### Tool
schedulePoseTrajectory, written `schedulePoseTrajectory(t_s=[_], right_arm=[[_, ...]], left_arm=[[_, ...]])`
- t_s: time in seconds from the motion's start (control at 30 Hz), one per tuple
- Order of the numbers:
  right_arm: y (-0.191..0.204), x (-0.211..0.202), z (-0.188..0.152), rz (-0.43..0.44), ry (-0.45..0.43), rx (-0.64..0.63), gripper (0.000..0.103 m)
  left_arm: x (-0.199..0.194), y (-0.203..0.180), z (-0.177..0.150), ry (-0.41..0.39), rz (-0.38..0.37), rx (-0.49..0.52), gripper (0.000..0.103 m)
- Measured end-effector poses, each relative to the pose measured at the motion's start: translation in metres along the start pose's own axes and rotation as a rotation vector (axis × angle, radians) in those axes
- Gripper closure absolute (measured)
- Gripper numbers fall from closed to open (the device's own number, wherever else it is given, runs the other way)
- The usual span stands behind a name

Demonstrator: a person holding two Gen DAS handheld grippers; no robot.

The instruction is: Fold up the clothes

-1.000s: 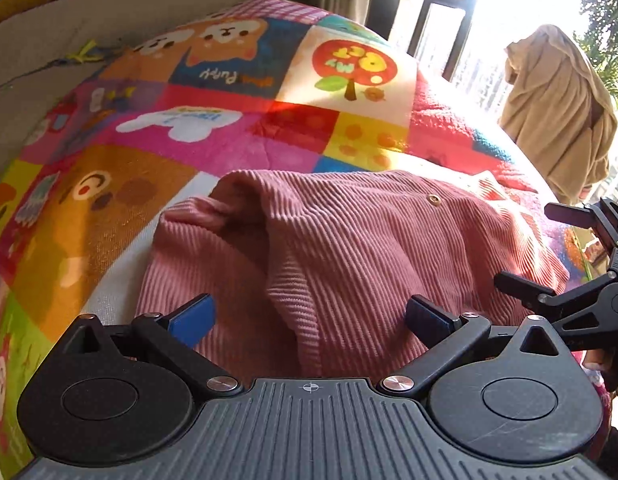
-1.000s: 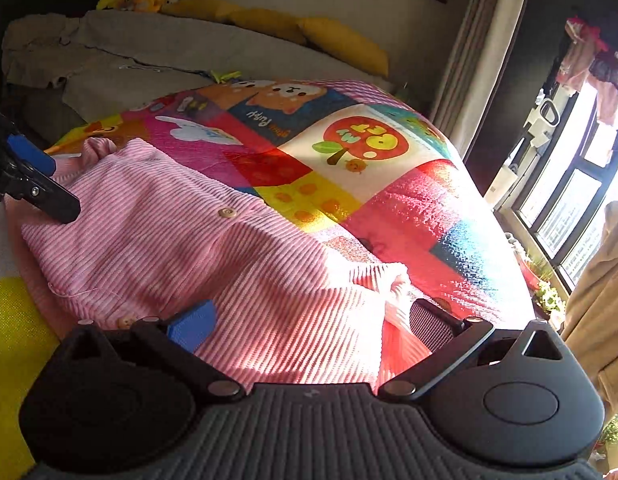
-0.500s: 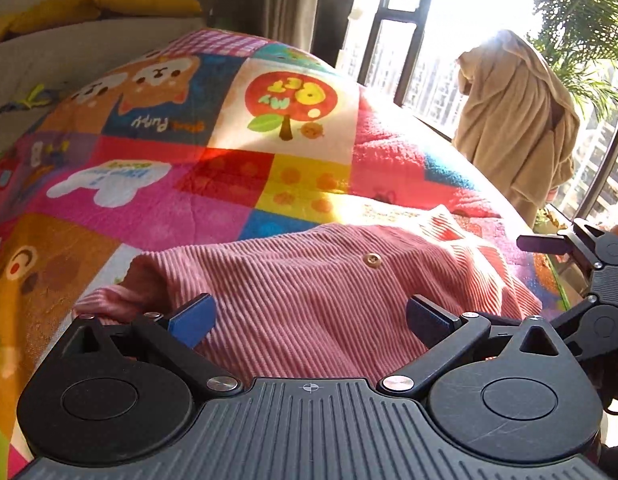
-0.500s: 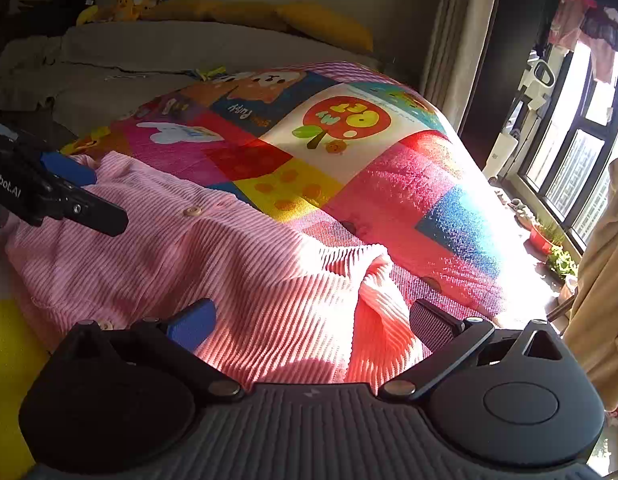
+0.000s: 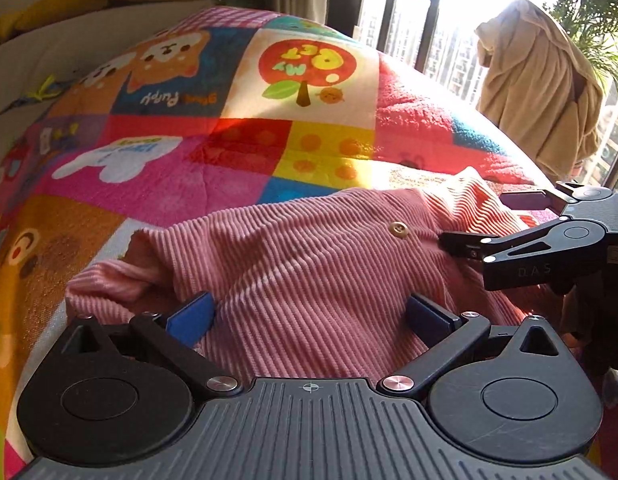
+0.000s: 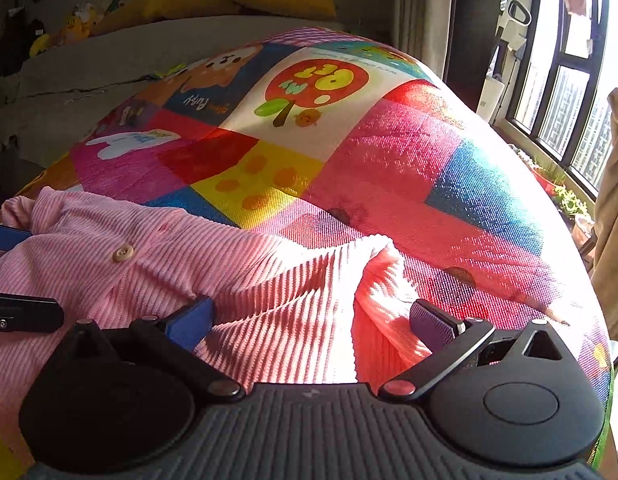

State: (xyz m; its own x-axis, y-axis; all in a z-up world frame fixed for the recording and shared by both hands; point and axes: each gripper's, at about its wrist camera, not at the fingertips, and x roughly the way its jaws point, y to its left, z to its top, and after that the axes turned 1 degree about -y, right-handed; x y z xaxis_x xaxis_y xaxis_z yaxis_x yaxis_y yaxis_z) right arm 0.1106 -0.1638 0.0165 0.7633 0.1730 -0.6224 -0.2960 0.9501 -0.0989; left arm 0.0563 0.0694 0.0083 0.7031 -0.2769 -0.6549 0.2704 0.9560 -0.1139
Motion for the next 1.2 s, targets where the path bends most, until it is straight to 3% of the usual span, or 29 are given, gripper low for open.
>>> schedulePoseTrajectory(t_s=[0.27,0.4,0.57,0.7,0.83,0.9,1.0,1.13,1.2], right_arm=[[-0.003,-0.001,-0.003,0.019,-0.008,0.016,0.000],[-0.008,0.001,-0.003,0.047,0.003,0.037,0.000],[-0.010,0.003,-0.002,0.064,0.010,0.053,0.000],[-0.006,0.001,-0.003,0.052,0.001,0.036,0.000],[-0.006,-0.001,-0.005,0.072,-0.002,0.030,0.000],[-0.007,0.000,-0.005,0.085,0.001,0.035,0.000],[-0.022,-0.007,-0.003,0.166,0.007,0.109,0.000],[-0.043,-0.016,0.000,0.277,0.015,0.210,0.000],[-0.060,-0.011,0.006,0.360,0.053,0.304,0.000]], left_arm=[[-0.014,0.010,0.006,-0.028,-0.035,-0.041,0.000],[-0.039,0.040,0.006,-0.089,-0.093,-0.202,0.000],[-0.020,0.061,0.007,0.007,-0.192,-0.292,0.000],[0.011,0.069,0.020,0.031,-0.246,-0.347,0.000],[0.004,0.092,0.036,-0.135,-0.098,-0.469,0.000],[-0.005,0.099,0.034,-0.181,-0.088,-0.525,0.000],[-0.009,0.095,0.024,-0.136,-0.123,-0.494,0.000],[-0.011,0.077,0.004,-0.038,-0.255,-0.447,0.000],[-0.010,0.071,-0.001,-0.024,-0.244,-0.405,0.000]])
